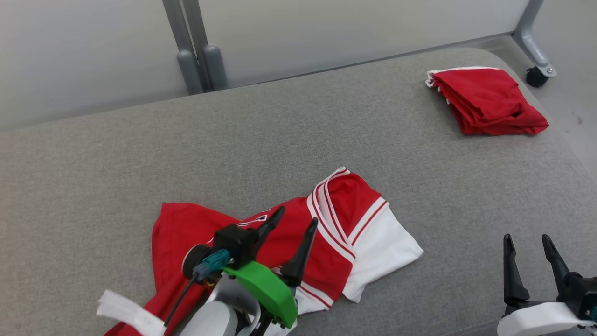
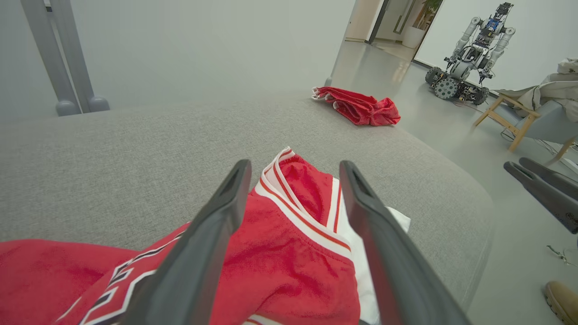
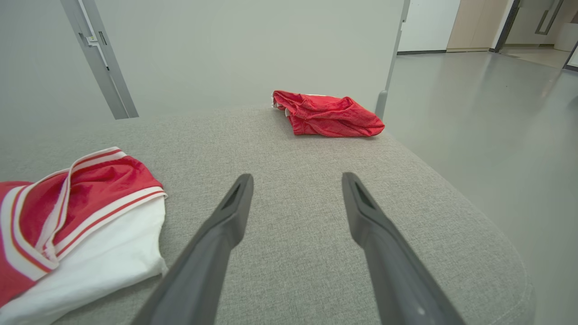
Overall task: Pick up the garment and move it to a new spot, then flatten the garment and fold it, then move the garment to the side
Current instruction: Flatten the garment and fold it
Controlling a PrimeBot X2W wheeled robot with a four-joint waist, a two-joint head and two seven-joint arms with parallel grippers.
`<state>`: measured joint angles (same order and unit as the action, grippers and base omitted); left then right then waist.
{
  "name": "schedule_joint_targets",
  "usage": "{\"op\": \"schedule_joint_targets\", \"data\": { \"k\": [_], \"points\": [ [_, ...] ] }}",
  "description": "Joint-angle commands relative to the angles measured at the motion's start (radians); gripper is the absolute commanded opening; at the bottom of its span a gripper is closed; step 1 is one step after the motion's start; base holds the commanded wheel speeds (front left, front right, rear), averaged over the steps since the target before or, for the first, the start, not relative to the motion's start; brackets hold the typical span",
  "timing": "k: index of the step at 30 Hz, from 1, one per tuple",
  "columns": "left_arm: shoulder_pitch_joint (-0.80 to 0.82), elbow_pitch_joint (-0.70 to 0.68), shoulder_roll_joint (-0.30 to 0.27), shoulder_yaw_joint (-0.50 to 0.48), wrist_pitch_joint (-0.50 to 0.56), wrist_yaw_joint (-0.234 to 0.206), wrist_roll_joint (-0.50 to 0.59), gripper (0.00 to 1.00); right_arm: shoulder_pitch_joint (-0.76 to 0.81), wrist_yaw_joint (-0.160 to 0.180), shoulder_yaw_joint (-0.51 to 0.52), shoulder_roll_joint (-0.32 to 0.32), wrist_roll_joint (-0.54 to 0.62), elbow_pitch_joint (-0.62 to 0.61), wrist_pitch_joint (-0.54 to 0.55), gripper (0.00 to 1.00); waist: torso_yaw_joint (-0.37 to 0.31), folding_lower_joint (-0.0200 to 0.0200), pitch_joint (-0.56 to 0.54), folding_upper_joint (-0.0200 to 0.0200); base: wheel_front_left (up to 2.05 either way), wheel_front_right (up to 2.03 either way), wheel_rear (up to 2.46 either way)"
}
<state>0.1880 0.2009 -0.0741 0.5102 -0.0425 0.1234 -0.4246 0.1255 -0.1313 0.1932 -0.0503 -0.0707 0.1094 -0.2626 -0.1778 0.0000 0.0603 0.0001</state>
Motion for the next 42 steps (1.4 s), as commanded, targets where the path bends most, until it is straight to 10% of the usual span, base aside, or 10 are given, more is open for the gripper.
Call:
{"op": "schedule_joint_targets", "data": {
  "k": [1, 42],
  "points": [
    [0.042, 0.03, -0.001, 0.024, 0.019, 0.004, -0.011, 1.0, -0.014, 0.001, -0.002, -0.001, -0.012, -0.002, -0.003, 1.0, -0.053, 0.0, 0.056, -0.0001, 0.0, 0.0, 0.0],
    [0.348, 0.453, -0.066, 0.511, 0.172, 0.008, -0.236, 1.0, -0.05, 0.001, -0.022, -0.001, -0.039, 0.018, -0.003, 1.0, -0.116, 0.0, 0.113, -0.0001, 0.0, 0.0, 0.0]
  ]
}}
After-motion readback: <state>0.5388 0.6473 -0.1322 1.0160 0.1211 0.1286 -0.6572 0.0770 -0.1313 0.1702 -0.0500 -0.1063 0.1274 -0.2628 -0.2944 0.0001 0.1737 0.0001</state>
